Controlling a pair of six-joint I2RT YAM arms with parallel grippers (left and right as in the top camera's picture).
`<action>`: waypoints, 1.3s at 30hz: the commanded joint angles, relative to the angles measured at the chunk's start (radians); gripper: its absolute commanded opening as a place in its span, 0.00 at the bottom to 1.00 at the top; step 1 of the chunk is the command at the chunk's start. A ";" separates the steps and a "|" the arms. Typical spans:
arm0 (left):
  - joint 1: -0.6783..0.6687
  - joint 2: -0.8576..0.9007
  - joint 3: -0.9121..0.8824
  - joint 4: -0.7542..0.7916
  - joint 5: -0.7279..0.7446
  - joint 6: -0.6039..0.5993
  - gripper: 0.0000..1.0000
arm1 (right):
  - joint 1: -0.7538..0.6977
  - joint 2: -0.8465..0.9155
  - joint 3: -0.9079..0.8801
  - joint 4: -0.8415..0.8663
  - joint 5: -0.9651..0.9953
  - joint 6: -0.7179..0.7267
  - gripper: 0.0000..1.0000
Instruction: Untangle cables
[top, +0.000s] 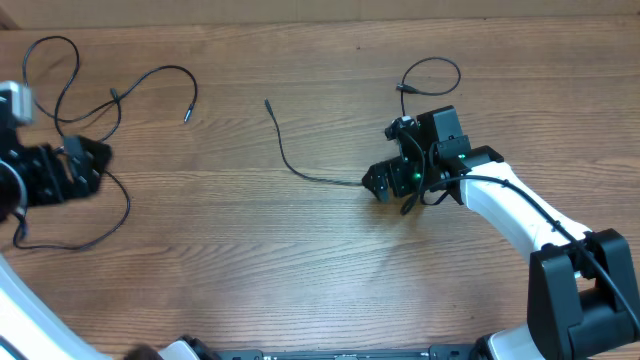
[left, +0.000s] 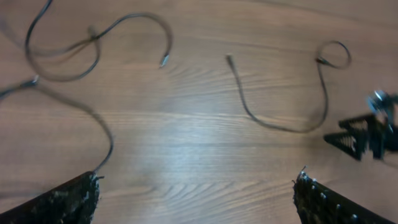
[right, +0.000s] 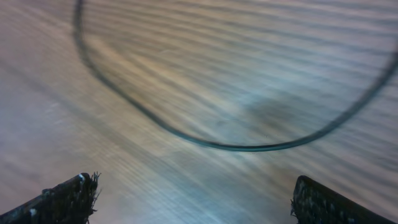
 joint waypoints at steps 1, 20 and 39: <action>-0.062 -0.132 -0.121 0.012 0.113 0.196 0.99 | -0.002 0.007 0.003 0.001 -0.171 0.003 1.00; -0.218 -0.512 -0.986 0.479 0.018 -0.298 1.00 | -0.003 0.006 0.011 0.060 -0.299 0.068 1.00; -0.219 -0.164 -1.059 0.532 0.023 -0.600 1.00 | -0.003 0.030 0.174 -0.120 0.446 0.478 0.94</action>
